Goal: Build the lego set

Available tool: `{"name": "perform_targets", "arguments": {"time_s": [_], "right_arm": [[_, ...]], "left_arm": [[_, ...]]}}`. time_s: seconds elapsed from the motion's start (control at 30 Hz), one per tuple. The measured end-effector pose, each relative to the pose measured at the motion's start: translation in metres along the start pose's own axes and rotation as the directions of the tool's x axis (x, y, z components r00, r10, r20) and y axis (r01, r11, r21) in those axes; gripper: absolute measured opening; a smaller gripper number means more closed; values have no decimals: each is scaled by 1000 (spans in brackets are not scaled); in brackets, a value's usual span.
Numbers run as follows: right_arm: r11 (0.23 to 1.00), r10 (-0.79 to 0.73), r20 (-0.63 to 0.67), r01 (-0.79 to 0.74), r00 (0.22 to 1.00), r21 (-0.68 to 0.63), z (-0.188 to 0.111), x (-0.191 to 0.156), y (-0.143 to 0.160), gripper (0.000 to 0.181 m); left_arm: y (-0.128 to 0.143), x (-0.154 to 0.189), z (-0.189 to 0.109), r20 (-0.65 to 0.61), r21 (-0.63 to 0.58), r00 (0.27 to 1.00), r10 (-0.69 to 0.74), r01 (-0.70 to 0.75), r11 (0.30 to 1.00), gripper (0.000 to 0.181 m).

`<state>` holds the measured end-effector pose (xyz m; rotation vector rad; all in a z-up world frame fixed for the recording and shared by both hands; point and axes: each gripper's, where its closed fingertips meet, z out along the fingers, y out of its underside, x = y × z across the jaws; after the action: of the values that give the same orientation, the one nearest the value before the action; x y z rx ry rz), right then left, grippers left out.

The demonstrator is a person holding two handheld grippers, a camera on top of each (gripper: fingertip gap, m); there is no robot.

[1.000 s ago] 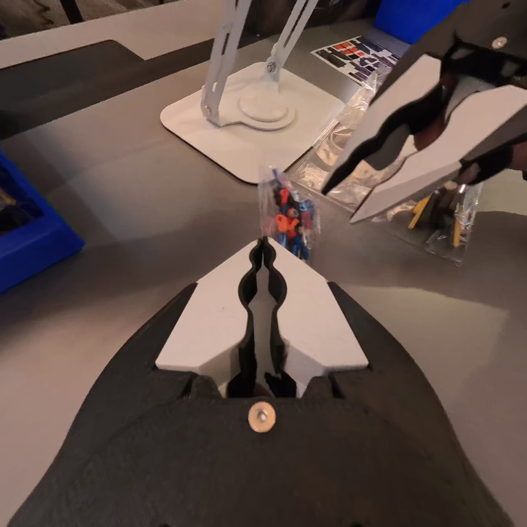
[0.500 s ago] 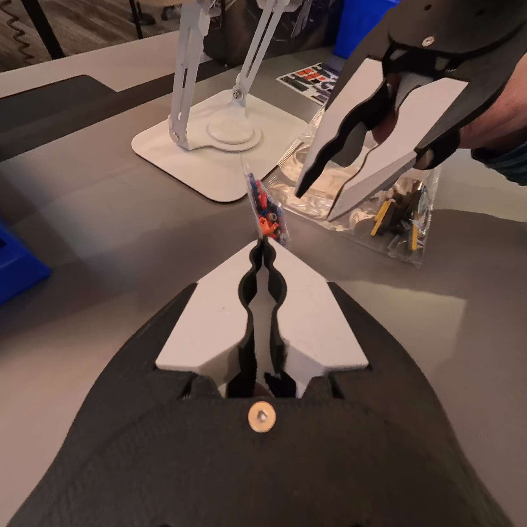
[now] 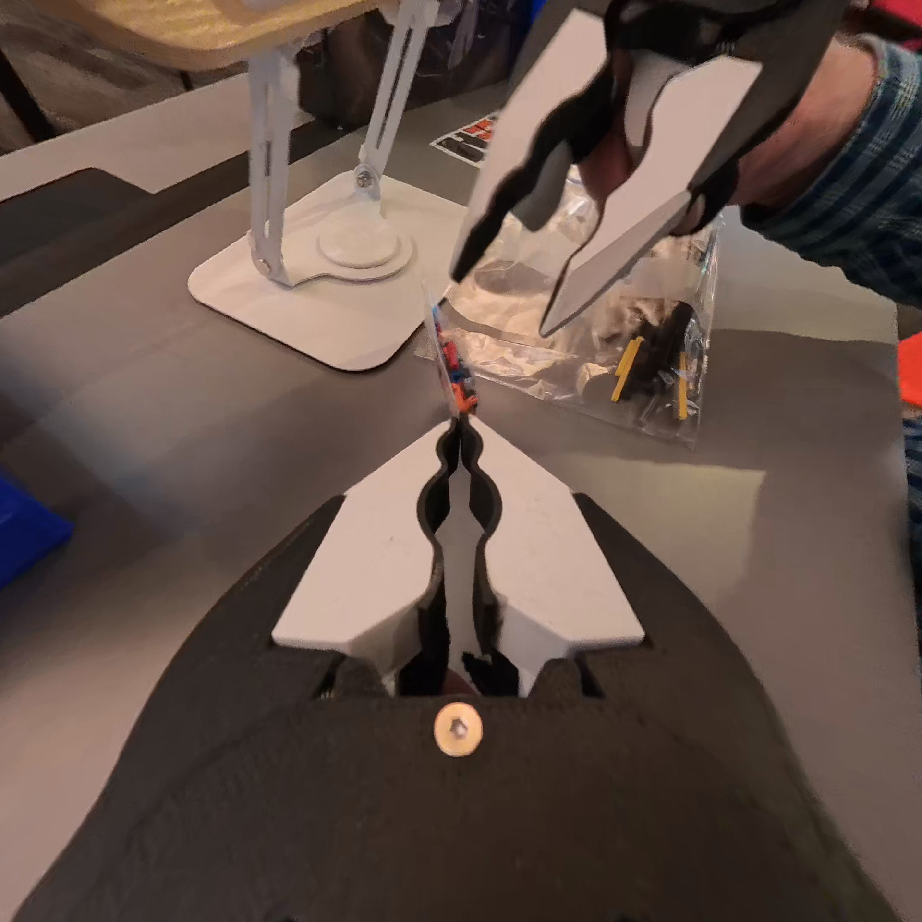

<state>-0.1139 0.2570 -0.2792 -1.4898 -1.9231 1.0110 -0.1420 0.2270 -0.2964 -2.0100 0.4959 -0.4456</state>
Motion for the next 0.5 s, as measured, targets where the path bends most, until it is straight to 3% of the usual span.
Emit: {"name": "perform_targets", "arguments": {"time_s": [0.03,0.3,0.5], "right_arm": [[999,-37,-3,37,999,19,-1,-3,-6,41],[977,-199,97,206,975,-58,12,-26,1,32],[979,-193,169,201,967,-31,12,-37,2,3]], "left_arm": [[-1,5,0,-21,-7,1000,21,-21,1000,0],[-7,36,1,-130,-13,981,146,-149,989,0],[-11,44,-1,-176,9,973,149,-150,989,0]]}}
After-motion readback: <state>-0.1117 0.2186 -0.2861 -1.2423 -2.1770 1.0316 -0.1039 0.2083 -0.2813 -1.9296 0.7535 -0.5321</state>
